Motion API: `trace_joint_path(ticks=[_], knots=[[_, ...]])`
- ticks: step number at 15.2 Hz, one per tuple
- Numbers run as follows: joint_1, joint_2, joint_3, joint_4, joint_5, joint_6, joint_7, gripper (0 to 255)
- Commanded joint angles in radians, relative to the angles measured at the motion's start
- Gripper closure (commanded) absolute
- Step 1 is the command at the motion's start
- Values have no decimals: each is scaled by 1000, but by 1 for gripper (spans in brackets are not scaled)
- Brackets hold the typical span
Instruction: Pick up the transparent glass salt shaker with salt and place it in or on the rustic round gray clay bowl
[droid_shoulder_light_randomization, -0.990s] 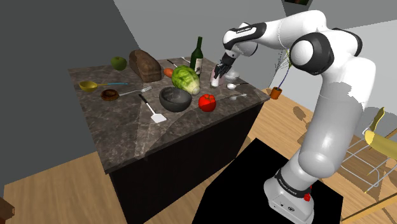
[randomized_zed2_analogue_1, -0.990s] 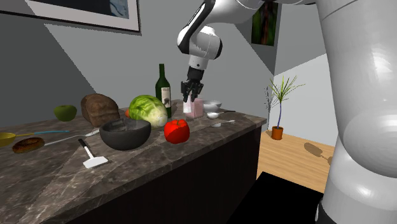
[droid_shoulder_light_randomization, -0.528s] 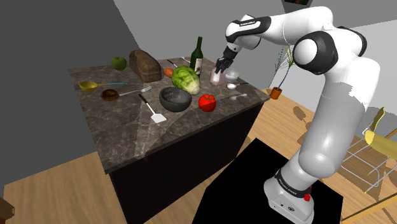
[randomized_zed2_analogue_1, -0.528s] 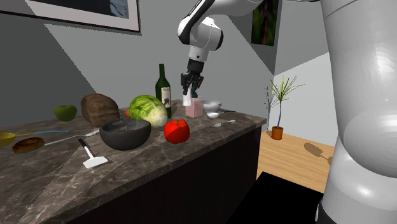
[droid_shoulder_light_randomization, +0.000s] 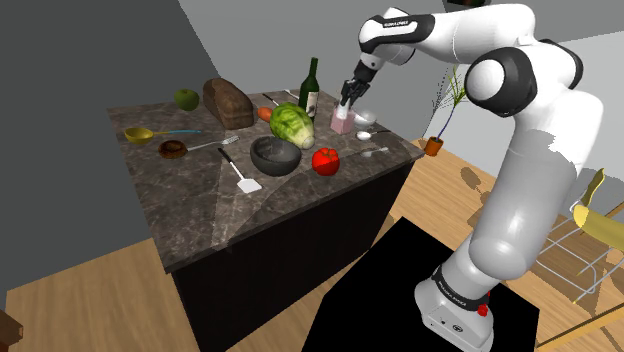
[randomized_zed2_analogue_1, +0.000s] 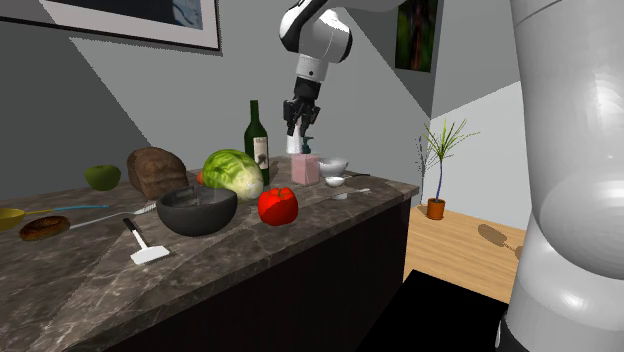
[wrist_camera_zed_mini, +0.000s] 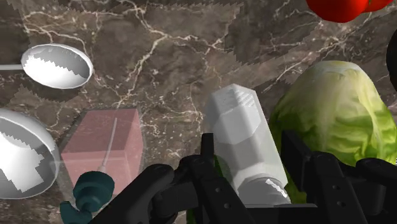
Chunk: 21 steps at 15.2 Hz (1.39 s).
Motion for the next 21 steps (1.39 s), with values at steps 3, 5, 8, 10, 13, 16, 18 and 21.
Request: trace_joint_path(ticks=[3, 5, 8, 10, 13, 16, 18, 21], knots=[[17, -20, 3, 8, -17, -21, 31, 255], [52, -50, 15, -29, -38, -1, 78, 255], [102, -87, 36, -73, -69, 25, 152, 255], [133, -106, 51, -96, -89, 39, 202, 255], [178, -128, 76, -121, -116, 56, 278, 255], [221, -141, 101, -134, -141, 69, 354, 255], [248, -145, 119, -137, -157, 75, 404, 255], [288, -143, 145, -132, -179, 81, 479, 255]])
